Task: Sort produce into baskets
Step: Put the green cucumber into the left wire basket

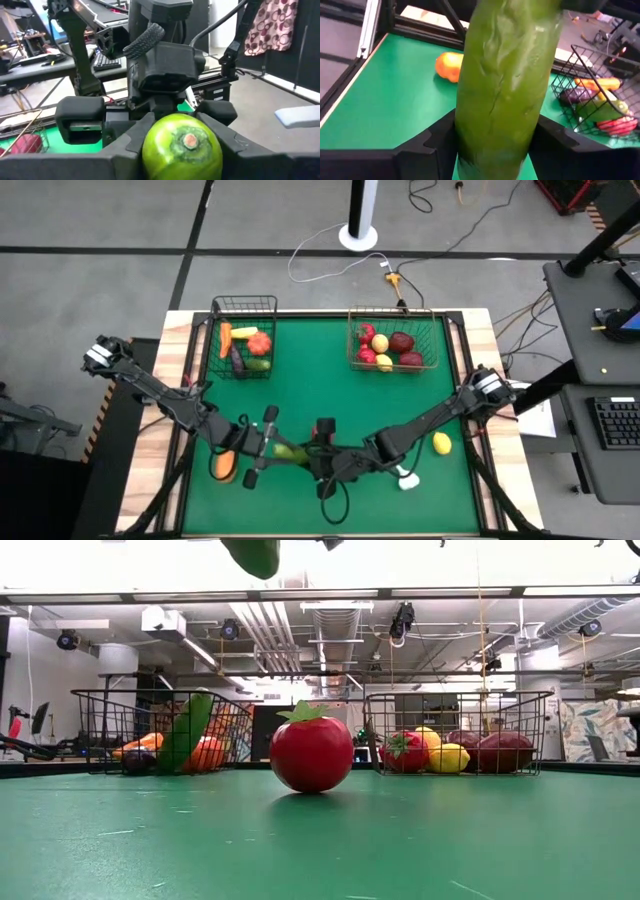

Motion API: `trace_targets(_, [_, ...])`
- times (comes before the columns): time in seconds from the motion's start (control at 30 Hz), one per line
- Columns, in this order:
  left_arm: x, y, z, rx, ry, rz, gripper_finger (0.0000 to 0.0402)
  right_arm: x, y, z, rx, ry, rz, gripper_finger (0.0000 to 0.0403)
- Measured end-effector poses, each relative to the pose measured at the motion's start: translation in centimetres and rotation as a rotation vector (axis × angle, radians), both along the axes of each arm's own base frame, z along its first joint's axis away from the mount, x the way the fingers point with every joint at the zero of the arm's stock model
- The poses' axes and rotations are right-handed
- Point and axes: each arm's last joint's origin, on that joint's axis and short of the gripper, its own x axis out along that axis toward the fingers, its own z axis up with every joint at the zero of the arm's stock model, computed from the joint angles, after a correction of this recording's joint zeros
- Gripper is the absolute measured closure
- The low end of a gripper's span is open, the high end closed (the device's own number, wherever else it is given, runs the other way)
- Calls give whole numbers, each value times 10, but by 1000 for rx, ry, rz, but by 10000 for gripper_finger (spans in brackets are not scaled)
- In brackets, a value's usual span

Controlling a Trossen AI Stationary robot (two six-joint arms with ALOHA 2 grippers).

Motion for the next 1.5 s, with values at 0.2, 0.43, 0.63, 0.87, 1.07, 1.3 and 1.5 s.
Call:
trace_targets(0.2, [-4,5,4,-14,14,37,291,-1,-7,6,58,-3,-38,208])
trace_targets(0.43, [-14,23,16,-25,20,168,290,-5,-26,25,72,-26,-120,205])
trace_targets(0.63, [-24,44,15,8,101,264,288,-10,-44,47,84,-74,-161,159])
trace_targets(0.87, [-36,68,20,27,142,444,287,-10,-64,47,64,-31,-222,86])
trace_targets(1.07, [-52,106,26,93,274,843,286,-10,-74,44,111,4,-269,59])
trace_targets(1.3, [-67,157,30,78,452,1187,286,-10,-75,43,138,7,-284,60])
trace_targets(1.5, [-72,206,19,36,610,1254,286,-10,-75,42,144,13,-291,61])
